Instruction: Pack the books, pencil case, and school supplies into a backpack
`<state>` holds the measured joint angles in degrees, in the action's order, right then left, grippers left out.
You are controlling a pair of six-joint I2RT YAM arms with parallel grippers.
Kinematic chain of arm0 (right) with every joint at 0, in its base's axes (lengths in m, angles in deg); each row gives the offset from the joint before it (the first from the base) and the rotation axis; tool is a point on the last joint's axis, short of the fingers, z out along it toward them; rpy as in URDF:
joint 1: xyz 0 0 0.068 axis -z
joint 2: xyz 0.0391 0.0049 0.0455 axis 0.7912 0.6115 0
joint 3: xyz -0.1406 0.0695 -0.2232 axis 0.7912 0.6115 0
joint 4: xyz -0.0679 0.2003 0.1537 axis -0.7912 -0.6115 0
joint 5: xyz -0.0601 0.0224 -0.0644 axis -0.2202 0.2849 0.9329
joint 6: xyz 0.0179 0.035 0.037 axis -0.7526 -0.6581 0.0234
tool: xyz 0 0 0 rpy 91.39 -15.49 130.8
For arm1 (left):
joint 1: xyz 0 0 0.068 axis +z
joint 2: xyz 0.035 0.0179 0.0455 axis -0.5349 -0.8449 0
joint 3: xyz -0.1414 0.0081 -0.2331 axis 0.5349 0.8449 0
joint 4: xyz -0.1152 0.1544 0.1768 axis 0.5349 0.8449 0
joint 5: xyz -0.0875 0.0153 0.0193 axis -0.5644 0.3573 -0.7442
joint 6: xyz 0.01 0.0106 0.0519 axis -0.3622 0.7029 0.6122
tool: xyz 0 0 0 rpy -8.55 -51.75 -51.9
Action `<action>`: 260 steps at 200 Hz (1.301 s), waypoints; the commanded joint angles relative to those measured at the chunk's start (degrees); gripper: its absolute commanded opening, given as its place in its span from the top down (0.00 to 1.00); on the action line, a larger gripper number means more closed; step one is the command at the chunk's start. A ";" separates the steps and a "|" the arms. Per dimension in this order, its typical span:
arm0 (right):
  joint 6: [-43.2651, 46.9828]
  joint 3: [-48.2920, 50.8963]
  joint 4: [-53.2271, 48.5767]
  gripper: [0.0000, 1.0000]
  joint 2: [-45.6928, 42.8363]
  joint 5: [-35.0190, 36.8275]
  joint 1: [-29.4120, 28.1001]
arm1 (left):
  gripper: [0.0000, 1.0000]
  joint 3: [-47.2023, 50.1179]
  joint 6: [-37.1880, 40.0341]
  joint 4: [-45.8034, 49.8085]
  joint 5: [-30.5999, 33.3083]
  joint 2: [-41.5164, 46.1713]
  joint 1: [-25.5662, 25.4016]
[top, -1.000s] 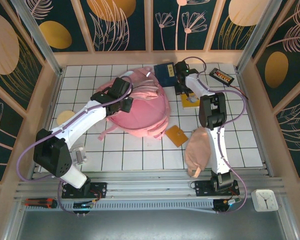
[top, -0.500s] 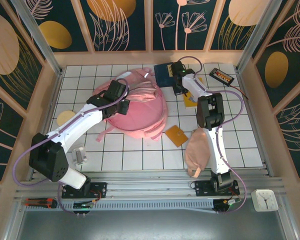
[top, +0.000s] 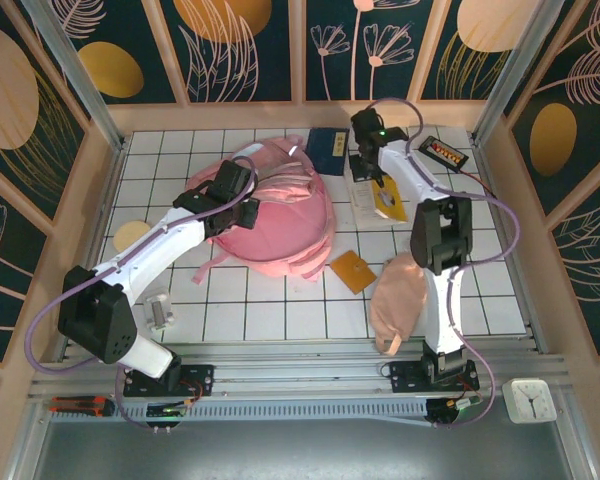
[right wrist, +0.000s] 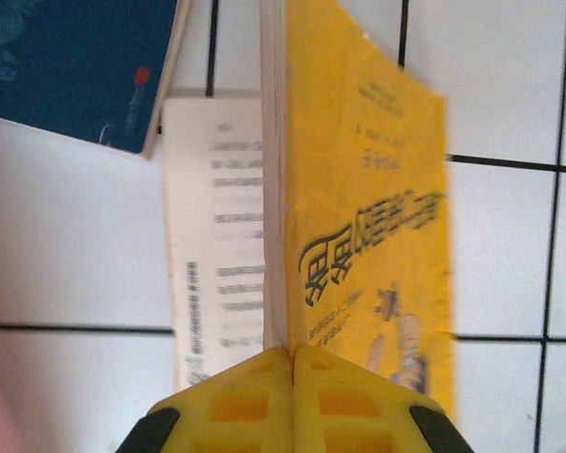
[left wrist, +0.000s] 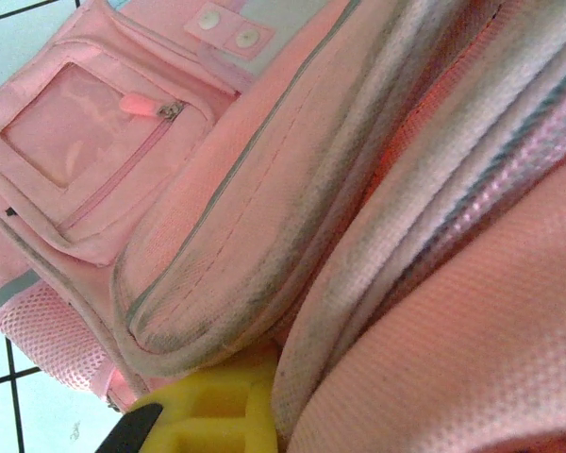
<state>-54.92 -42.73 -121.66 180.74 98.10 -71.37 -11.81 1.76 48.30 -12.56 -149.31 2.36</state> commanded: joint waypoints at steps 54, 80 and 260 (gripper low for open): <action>-4.99 -0.20 -5.28 1.00 -15.54 -2.18 -0.26 | 1.00 -2.22 -5.63 -0.82 -1.10 -1.13 0.62; -6.78 -3.74 -7.53 1.00 -18.32 -2.67 -0.68 | 1.00 -2.30 -6.15 -0.37 -0.73 -1.81 0.62; -31.23 30.58 15.34 1.00 -39.95 -24.48 -8.73 | 1.00 -5.29 -15.75 -1.46 -9.31 -3.44 2.46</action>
<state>-79.38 -19.30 -120.83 142.60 79.54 -79.15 -15.46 -9.56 48.06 -18.68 -153.07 4.33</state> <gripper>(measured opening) 0.048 0.072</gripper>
